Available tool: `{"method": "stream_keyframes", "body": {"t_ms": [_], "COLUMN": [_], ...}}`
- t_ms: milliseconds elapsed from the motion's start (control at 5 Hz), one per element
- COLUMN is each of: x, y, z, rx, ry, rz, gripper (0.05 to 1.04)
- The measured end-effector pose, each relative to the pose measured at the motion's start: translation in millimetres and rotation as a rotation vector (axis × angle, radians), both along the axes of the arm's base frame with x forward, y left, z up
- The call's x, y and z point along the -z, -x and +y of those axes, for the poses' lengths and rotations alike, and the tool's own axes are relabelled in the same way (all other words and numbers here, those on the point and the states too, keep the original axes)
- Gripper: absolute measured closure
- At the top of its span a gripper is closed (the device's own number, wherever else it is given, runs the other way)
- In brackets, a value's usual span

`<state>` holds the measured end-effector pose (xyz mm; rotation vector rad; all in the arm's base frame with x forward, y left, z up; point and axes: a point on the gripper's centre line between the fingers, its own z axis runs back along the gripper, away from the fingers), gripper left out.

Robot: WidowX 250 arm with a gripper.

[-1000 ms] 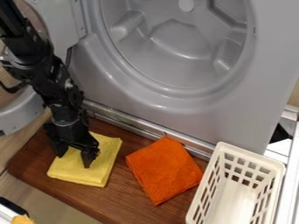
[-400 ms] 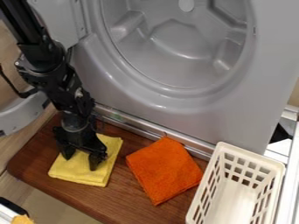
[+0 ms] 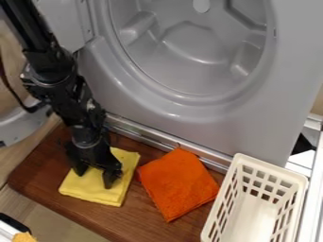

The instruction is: Push the yellow cloth to the side of the basket

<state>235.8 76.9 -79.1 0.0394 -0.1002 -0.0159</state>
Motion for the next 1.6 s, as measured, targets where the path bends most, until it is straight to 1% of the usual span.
{"method": "stream_keyframes", "body": {"t_ms": [200,400,800,1000,1200,1400,1600], "x": [0.3,0.7,0.9,0.9,0.3,-0.9,-7.2], "y": [-3,0,5,7,7,8,11], "z": [-20,-45,-78,-88,-94,-93,-89], "rx": [0.059,0.125,0.181,0.235,0.250,0.251,0.241], "ry": [0.016,0.033,0.079,0.077,0.083,0.078,0.067], "rz": [-0.006,0.003,0.002,0.013,0.018,0.029,0.036], "gripper": [0.085,0.085,0.085,0.085,0.085,0.085,0.084]}}
